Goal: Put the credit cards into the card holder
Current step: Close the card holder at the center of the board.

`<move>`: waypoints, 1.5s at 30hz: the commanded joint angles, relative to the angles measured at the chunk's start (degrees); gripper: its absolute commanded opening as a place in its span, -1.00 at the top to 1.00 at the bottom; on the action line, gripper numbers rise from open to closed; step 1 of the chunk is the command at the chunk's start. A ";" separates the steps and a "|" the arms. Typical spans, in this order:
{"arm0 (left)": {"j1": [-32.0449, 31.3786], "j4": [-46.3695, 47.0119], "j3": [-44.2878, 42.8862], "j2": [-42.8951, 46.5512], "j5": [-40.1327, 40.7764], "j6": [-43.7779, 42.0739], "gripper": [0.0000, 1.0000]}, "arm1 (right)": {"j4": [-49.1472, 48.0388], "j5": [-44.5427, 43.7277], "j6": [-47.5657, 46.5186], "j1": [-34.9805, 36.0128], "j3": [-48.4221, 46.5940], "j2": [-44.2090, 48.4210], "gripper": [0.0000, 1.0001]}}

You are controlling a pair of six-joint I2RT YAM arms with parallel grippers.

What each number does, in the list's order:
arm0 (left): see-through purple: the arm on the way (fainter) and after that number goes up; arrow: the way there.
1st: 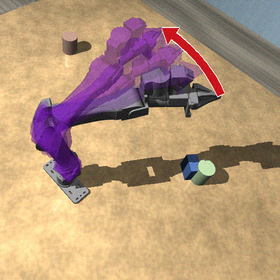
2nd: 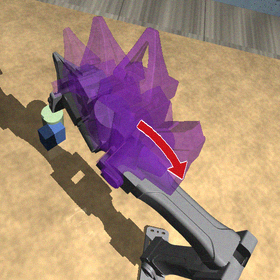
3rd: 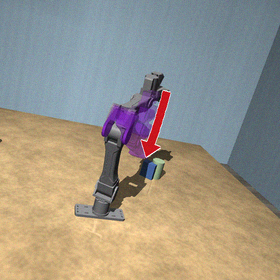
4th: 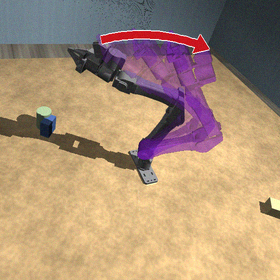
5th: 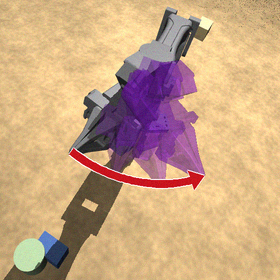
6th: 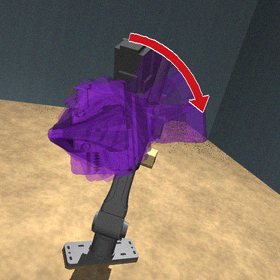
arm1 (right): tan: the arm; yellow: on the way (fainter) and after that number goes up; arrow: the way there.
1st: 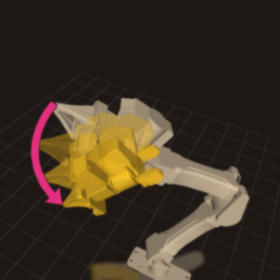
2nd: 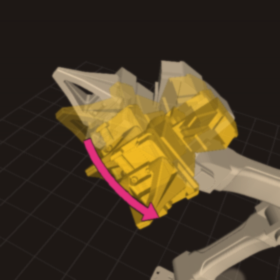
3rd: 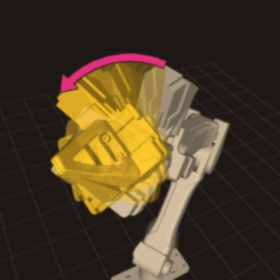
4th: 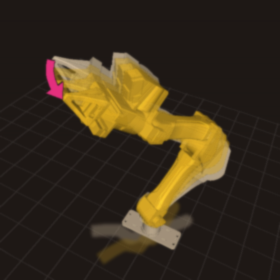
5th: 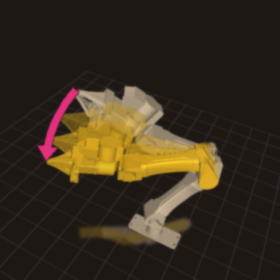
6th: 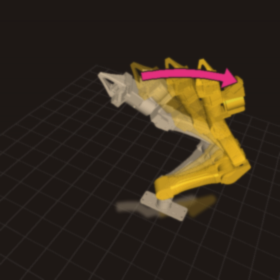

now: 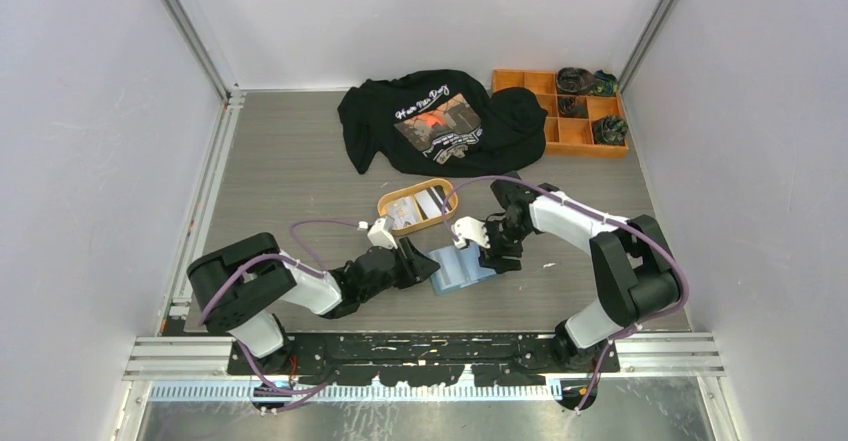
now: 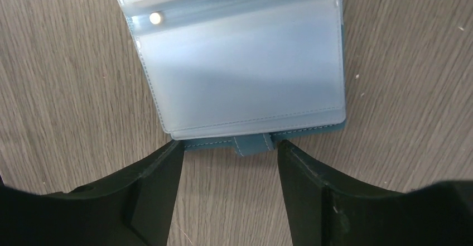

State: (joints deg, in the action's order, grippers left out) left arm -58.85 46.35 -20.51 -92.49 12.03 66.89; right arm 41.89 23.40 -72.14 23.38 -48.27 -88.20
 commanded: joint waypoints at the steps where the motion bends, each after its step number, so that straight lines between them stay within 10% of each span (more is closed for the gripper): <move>1: -0.15 0.04 -0.05 0.37 0.01 -2.08 0.08 | -1.18 1.70 -1.53 0.94 -0.87 -0.74 -0.29; 18: -0.18 -1.66 -0.16 0.76 0.44 -1.93 0.07 | 1.94 9.23 -0.01 0.97 -1.87 2.56 0.97; 45: -0.92 -1.99 -2.25 5.53 -6.02 -4.67 0.16 | 7.50 21.83 -7.92 0.53 -0.09 7.31 0.93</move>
State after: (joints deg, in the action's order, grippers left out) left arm -58.65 41.50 -20.34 -89.06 10.52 63.88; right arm 51.83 39.81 -79.64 23.46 -48.21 -82.85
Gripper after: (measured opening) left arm 0.424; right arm 0.061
